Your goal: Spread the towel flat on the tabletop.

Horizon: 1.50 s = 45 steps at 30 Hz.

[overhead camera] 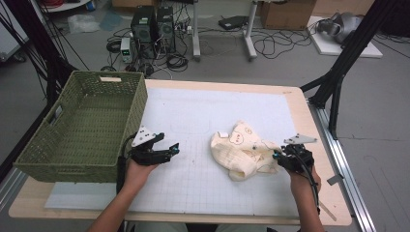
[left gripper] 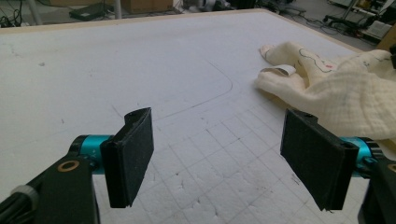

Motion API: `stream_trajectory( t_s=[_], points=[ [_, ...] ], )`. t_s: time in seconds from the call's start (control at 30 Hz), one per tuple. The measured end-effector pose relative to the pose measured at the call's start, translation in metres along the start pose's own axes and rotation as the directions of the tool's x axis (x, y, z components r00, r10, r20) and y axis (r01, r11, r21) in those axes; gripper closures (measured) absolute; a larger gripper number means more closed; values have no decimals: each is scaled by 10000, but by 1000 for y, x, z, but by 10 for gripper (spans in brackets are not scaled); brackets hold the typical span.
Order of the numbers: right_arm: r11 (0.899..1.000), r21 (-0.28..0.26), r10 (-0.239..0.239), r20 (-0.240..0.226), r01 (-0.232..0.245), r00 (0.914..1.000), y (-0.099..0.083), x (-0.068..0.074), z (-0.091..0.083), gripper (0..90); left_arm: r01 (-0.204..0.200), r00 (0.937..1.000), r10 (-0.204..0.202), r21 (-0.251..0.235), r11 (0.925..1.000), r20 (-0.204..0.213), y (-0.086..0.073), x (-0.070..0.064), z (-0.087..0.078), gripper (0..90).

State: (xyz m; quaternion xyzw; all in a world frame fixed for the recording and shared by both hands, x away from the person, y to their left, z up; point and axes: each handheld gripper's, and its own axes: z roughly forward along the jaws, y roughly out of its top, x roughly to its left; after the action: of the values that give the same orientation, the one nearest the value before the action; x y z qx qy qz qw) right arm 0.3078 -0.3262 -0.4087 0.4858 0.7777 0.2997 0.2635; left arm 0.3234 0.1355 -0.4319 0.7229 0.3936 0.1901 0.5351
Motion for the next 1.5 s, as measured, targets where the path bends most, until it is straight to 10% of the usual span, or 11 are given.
stream_trajectory(
  t_s=[0.1,0.3,0.43,0.67,0.97,1.23,1.5],
  points=[
    [9933,-988,535,-717,-604,9960,12,5,2,476,15,10000,-15,-32,10000,10,0,0,0,261],
    [9950,-977,-21,-2109,-189,9775,36,37,32,453,-6,10000,6,-14,10000,28,0,0,0,263],
    [9969,-167,-781,-2275,763,9706,40,53,56,557,-31,10000,31,15,10000,52,0,0,-1,263],
    [9964,518,-494,-2938,675,9546,29,48,64,865,-59,10000,59,40,10000,78,0,0,0,263],
    [9960,246,-805,-1830,865,9798,8,38,22,872,-67,10000,66,78,9999,73,-1,0,0,265],
    [9882,1209,-803,-1110,936,9906,-13,35,6,858,-2,9998,1,8,10000,183,0,-3,2,275],
    [9982,-546,-314,-928,264,9952,-7,28,-8,552,111,9981,-114,56,9999,601,9,-6,10,325]
  ],
)
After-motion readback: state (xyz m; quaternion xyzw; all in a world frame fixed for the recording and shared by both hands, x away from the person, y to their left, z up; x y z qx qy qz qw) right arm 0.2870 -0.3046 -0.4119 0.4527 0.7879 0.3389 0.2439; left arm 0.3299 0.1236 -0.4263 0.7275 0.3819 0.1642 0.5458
